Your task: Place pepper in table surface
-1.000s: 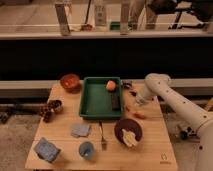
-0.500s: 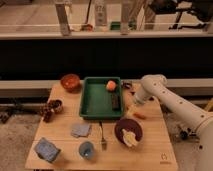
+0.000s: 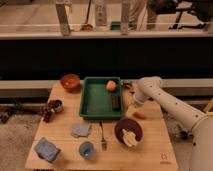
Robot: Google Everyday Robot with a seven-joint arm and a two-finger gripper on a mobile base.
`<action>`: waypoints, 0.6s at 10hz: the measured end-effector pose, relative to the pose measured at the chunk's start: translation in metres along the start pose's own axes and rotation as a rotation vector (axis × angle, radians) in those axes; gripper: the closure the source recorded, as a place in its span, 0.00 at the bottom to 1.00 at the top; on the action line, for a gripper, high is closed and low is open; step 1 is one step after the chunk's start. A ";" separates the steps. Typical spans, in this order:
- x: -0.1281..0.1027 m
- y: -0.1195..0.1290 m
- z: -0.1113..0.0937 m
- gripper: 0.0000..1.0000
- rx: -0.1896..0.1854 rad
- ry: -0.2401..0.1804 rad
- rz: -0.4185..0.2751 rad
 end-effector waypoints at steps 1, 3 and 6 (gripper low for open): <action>0.003 -0.002 0.005 0.30 -0.001 0.004 0.000; 0.004 -0.004 0.006 0.48 -0.003 0.004 -0.004; 0.005 -0.006 0.003 0.53 -0.003 0.003 -0.006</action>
